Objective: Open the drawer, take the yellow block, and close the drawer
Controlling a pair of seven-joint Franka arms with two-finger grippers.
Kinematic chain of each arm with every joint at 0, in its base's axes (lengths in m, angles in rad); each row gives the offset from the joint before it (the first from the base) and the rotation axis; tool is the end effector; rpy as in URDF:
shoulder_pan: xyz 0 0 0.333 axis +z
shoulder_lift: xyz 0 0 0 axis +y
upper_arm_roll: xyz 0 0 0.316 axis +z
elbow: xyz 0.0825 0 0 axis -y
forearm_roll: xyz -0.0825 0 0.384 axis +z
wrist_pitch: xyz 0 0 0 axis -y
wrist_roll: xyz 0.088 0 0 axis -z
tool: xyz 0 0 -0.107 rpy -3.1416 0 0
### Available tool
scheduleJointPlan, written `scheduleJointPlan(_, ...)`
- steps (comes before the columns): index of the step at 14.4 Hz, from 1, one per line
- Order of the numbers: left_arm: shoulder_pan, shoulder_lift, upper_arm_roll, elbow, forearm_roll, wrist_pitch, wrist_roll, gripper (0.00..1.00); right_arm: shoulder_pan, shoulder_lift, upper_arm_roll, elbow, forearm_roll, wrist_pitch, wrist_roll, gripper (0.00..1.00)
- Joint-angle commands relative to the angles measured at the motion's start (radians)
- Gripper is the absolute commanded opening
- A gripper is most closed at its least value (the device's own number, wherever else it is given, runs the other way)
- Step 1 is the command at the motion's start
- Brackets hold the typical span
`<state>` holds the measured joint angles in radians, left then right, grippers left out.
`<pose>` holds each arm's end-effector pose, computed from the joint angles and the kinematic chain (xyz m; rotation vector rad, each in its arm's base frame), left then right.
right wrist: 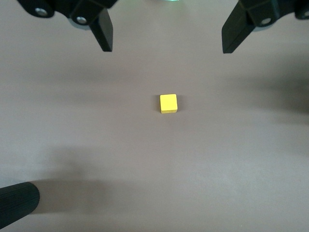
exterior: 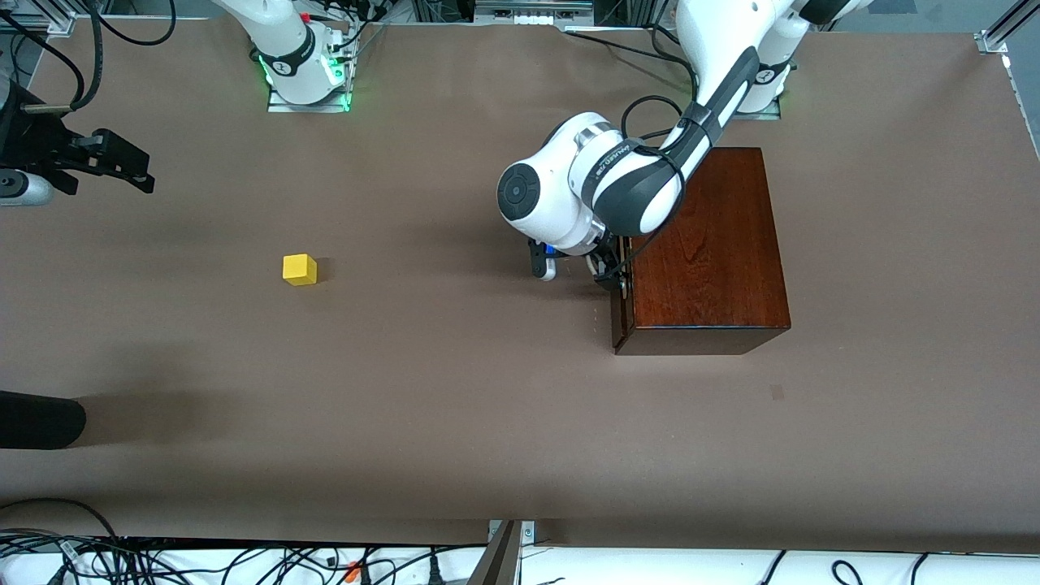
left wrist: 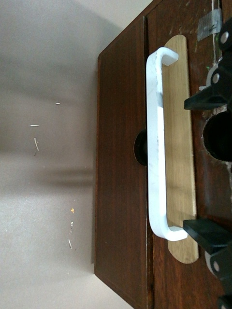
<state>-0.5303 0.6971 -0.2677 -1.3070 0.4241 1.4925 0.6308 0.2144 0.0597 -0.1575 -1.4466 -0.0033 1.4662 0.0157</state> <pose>0.5315 -0.4235 0.3130 -2.0547 1.8832 0.6593 0.5614 0.0346 0.6406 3.1263 0.0641 -0.0608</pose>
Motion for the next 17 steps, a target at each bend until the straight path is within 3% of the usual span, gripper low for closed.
scheduleJointPlan(1,-0.005,-0.022,-0.007,0.023,0.024,0.011,-0.060,1.00,-0.003,0.009,0.000,0.023,-0.004,-0.015,-0.005,1.00)
scheduleJointPlan(4,-0.019,-0.022,-0.039,0.078,-0.037,0.051,-0.141,1.00,-0.001,0.009,0.001,0.025,-0.006,-0.013,-0.005,1.00)
scheduleJointPlan(7,-0.023,-0.040,-0.051,0.168,-0.093,0.049,-0.380,1.00,-0.001,0.009,0.001,0.025,-0.007,-0.013,-0.005,1.00)
scheduleJointPlan(10,0.042,-0.172,-0.041,0.177,-0.179,0.039,-0.613,1.00,0.000,0.009,0.001,0.025,-0.007,-0.013,-0.005,1.00)
scheduleJointPlan(14,0.107,-0.310,-0.035,0.166,-0.163,-0.130,-0.686,1.00,0.003,0.009,0.003,0.025,-0.006,-0.013,-0.003,1.00)
scheduleJointPlan(17,0.208,-0.425,-0.041,0.111,-0.179,-0.158,-0.669,1.00,0.005,0.009,0.006,0.025,-0.006,-0.013,0.003,1.00)
